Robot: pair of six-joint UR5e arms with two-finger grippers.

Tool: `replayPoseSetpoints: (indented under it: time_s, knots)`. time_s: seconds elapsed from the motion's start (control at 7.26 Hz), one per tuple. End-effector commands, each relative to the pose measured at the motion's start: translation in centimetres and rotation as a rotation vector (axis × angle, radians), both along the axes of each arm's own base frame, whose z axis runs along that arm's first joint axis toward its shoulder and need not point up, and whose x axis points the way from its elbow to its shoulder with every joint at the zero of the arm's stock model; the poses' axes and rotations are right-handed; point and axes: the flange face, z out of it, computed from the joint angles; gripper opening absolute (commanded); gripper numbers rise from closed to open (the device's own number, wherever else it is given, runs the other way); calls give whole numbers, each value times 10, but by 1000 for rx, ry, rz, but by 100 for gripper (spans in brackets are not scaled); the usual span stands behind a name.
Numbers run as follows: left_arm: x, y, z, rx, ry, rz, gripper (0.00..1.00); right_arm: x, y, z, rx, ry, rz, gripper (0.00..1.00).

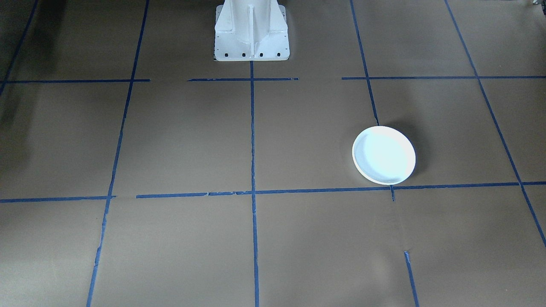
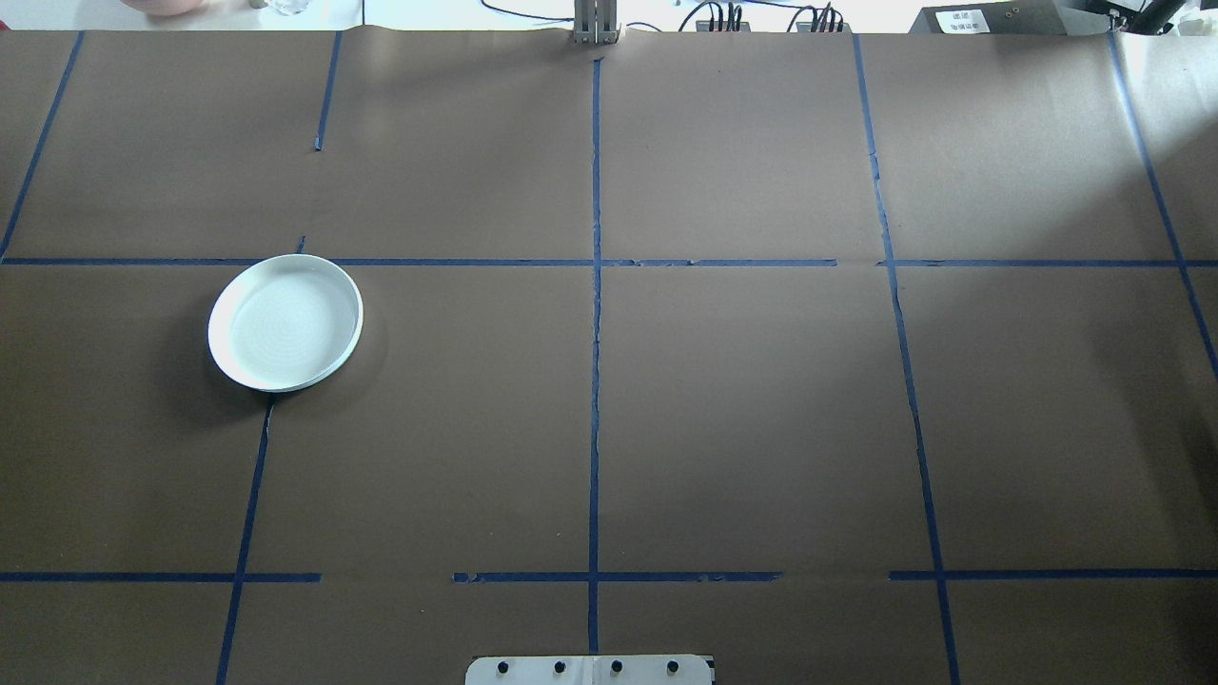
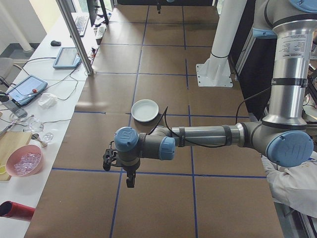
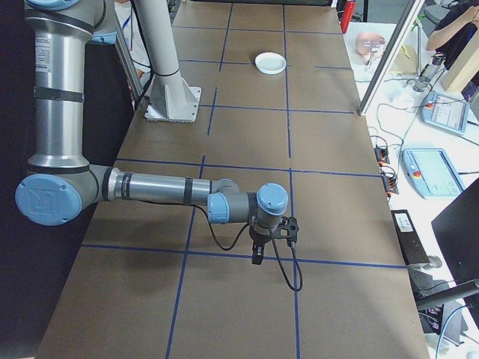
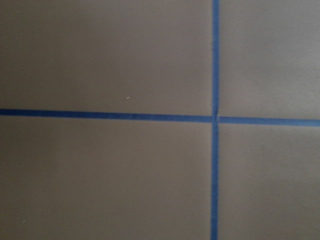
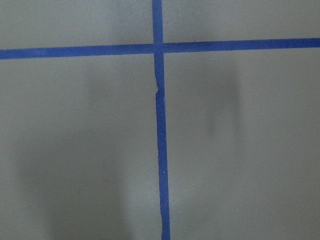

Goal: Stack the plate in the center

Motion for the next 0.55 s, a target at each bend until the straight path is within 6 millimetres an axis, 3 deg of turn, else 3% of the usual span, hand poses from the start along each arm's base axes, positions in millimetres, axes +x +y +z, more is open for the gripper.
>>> replayPoseSetpoints:
  time_s: [0.0, 0.41]
  knots:
    - [-15, 12, 14, -45, 4, -14, 100, 0, 0, 0, 0, 0, 0, 100]
    - [-11, 27, 22, -63, 101, -19, 100, 0, 0, 0, 1, 0, 0, 100]
